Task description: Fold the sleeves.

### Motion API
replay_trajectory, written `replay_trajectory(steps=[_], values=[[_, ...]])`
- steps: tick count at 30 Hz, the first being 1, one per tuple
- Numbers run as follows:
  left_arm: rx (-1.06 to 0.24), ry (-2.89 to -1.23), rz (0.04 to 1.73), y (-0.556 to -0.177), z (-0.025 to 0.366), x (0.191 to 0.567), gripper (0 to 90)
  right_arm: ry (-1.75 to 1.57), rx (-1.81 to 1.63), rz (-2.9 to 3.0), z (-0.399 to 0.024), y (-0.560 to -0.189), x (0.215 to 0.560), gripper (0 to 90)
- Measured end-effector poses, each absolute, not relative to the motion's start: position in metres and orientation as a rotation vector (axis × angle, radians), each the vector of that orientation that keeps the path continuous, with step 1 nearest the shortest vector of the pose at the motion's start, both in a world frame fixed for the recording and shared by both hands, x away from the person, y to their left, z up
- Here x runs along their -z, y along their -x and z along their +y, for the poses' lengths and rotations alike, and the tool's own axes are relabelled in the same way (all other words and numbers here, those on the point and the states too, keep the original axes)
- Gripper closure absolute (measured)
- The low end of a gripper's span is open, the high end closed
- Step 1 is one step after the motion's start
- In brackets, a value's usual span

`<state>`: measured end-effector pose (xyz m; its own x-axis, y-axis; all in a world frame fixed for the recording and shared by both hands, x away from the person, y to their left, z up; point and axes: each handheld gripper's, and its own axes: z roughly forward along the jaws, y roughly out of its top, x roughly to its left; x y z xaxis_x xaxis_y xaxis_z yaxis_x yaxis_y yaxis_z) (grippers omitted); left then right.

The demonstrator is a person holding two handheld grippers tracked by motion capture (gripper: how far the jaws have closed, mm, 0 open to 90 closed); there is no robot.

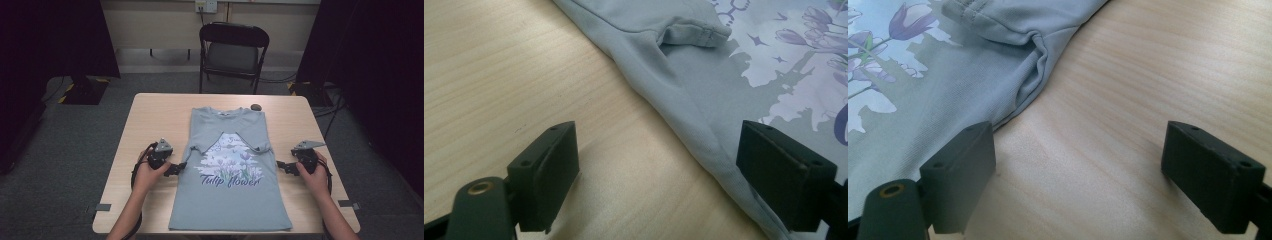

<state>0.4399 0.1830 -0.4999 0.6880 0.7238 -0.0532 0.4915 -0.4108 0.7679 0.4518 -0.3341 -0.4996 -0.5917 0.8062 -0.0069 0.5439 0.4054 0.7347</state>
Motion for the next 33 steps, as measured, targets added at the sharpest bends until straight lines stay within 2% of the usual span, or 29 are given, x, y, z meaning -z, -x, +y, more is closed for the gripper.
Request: replay_trajectory(steps=[33], values=[[-0.403,-2.142,0.935,-0.43,0.187,0.501,16.6,-1.16,-1.007,2.31,-0.3339,-0.4517,0.4996,13.3]])
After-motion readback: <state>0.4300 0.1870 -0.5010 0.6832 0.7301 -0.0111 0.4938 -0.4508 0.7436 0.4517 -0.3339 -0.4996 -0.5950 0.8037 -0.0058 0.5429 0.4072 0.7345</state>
